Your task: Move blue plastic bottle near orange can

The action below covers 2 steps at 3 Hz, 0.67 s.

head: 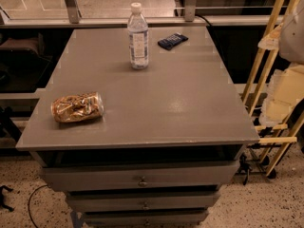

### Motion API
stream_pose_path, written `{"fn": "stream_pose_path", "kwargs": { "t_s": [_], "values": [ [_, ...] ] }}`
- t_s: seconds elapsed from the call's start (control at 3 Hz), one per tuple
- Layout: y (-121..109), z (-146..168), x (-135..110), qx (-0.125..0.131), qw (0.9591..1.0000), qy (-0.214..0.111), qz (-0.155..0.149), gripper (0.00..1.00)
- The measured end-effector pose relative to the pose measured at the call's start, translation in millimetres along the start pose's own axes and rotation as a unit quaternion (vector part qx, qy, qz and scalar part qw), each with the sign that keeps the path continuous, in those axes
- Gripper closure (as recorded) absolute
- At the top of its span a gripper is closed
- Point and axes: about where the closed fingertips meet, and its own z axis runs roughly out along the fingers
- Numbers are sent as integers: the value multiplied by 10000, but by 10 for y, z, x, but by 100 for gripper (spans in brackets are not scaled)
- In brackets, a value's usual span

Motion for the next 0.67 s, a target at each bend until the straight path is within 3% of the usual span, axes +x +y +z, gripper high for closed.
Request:
{"fn": "stream_pose_path", "kwargs": {
  "t_s": [0.33, 0.67],
  "values": [
    [0, 0, 0, 1, 10000, 0, 0, 0],
    [-201, 138, -208, -103, 9987, -456, 180, 0]
  ]
}}
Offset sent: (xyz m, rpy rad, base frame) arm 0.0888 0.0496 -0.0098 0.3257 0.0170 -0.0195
